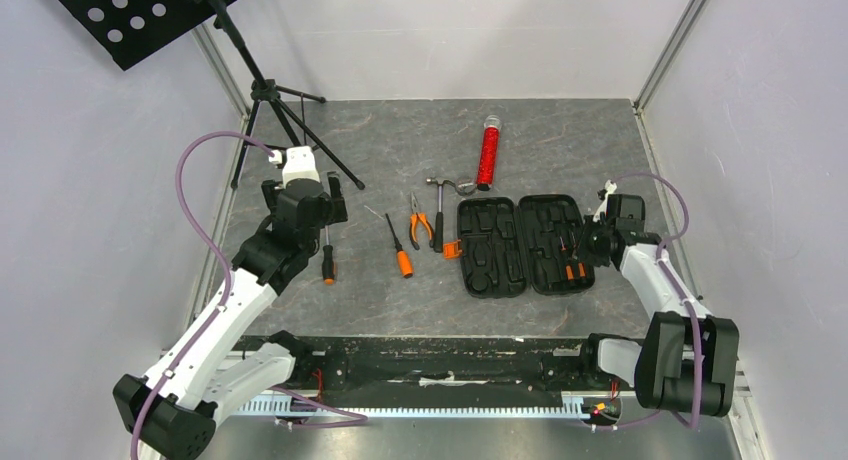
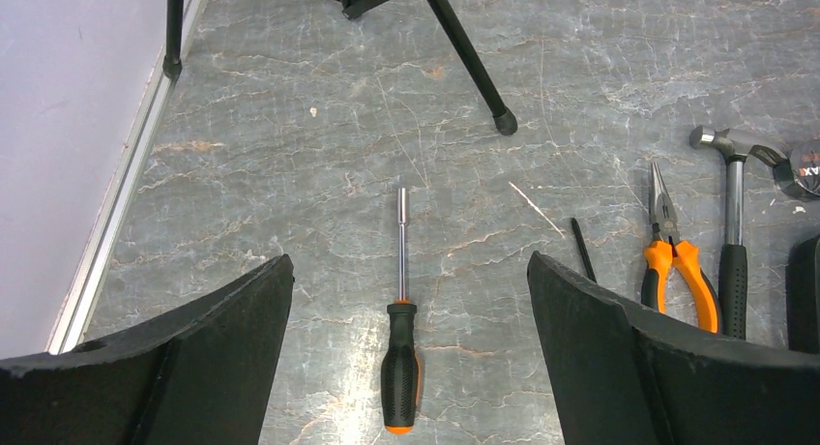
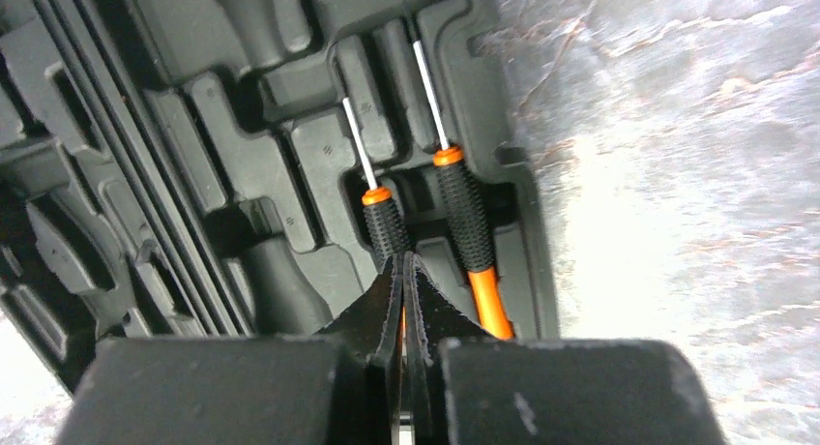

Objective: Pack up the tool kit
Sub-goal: Place the screwdriver in the toolbox.

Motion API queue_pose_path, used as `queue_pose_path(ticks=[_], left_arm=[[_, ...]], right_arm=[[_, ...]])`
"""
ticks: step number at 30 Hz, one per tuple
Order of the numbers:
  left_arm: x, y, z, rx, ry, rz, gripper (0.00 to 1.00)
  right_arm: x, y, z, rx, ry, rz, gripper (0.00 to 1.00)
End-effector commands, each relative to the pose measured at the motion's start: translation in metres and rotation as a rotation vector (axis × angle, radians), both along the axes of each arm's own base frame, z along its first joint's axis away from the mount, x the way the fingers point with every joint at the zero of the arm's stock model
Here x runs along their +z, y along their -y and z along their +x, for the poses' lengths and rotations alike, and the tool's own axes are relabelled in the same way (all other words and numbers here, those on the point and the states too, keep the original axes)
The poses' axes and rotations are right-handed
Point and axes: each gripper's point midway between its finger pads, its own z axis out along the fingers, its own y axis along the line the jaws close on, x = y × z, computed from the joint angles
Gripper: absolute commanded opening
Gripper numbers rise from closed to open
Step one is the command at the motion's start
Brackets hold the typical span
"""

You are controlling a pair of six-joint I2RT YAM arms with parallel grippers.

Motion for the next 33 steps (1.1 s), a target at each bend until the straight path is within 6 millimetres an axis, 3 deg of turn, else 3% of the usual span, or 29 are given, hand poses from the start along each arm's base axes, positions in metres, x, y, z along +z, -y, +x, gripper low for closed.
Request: queue_pose_path(ticks=[1,5,12,16,33], left_arm=[[0.013,-0.006,0.002,0.008,0.050,0.025,0.96],[0.013,-0.007,0.001,0.014,0.053,0.028,0.96],[0.014,-0.005,0.002,0.003,0.054,0.018,0.96],[0.016,-0.005,0.001,0.003,0.059,0.015,0.96],[0.017,-0.007,0.000,0.005,0.065,0.017,0.96]], right_arm=[[0.029,0.012,0.011,0.027,-0.017,-0.083,0.02],[0.042,0.012,0.012,0.038,0.000,-0.126,0.06],[0.022,0.012,-0.025,0.072,-0.120,-0.151,0.06],[0.014,0.013,-0.036,0.087,-0.156,-0.173,0.06],[0.013,-0.003,-0.018,0.150,-0.151,-0.169,0.06]])
